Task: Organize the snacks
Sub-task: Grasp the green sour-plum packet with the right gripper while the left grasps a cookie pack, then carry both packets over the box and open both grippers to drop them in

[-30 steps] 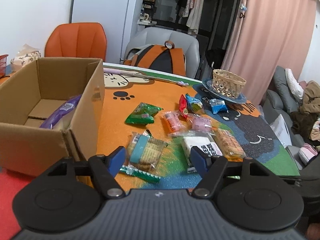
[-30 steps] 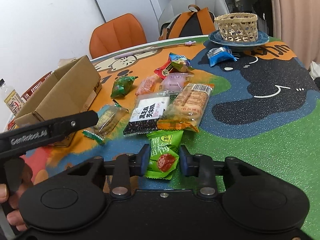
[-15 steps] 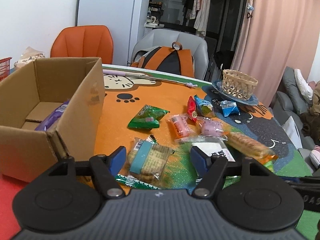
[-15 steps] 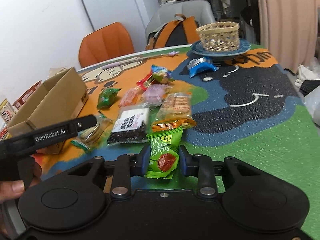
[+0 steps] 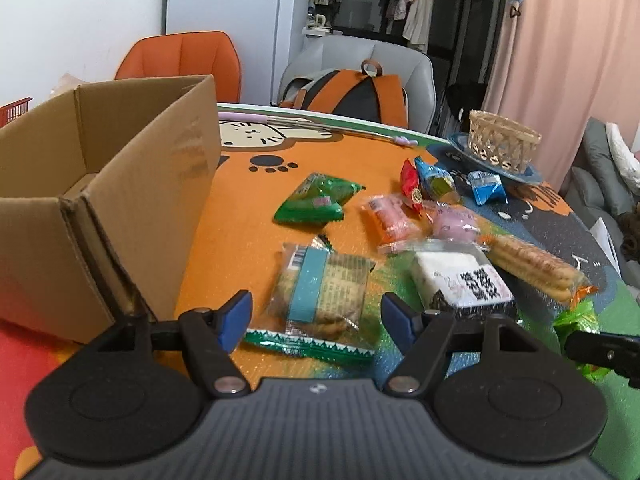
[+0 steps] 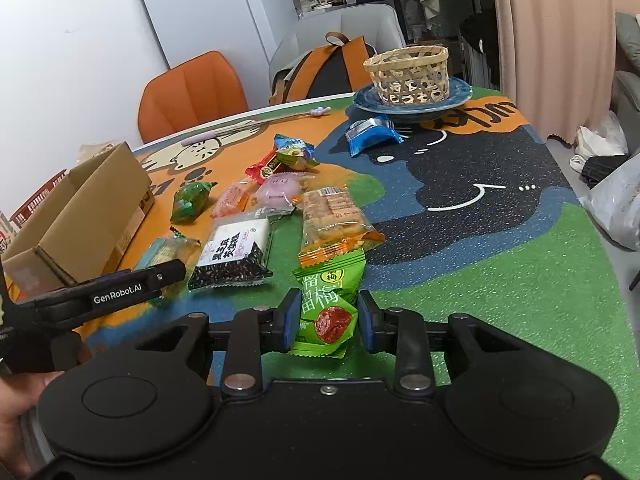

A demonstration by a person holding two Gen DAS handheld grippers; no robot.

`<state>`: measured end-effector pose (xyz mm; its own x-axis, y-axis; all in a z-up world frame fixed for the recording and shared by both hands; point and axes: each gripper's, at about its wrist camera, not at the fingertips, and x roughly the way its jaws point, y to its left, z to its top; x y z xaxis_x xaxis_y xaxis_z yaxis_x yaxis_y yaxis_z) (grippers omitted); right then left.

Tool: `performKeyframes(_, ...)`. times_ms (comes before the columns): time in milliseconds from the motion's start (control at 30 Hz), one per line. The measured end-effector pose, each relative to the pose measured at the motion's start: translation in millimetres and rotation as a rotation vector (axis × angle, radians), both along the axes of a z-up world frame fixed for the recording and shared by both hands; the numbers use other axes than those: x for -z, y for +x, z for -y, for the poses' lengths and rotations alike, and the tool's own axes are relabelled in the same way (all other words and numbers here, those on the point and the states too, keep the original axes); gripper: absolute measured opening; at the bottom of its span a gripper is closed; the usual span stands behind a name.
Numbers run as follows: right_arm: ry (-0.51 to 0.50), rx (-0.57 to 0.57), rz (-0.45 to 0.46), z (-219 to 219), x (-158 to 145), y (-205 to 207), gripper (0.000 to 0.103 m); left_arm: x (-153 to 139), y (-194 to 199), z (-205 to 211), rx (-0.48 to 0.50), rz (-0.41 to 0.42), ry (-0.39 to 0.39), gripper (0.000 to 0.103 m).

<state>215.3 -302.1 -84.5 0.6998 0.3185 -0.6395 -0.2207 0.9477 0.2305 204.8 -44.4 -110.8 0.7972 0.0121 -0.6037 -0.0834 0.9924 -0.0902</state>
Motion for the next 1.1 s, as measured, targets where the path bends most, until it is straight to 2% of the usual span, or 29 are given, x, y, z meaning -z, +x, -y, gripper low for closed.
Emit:
performKeyframes(100, -0.003, -0.004, -0.006, -2, 2, 0, 0.031, -1, -4, -5, -0.007, 0.008, -0.008, 0.050)
performKeyframes(167, -0.006, -0.006, -0.006, -3, 2, -1, 0.031, -2, -6, -9, 0.001, 0.013, -0.036, 0.046)
performKeyframes(400, 0.002, -0.018, 0.042, -8, -10, -6, 0.031, -11, -18, -11, 0.024, 0.039, -0.053, 0.045)
performKeyframes(1100, 0.035, -0.122, 0.152, -43, -54, -3, 0.030, -80, -44, -27, 0.029, 0.175, -0.059, 0.045)
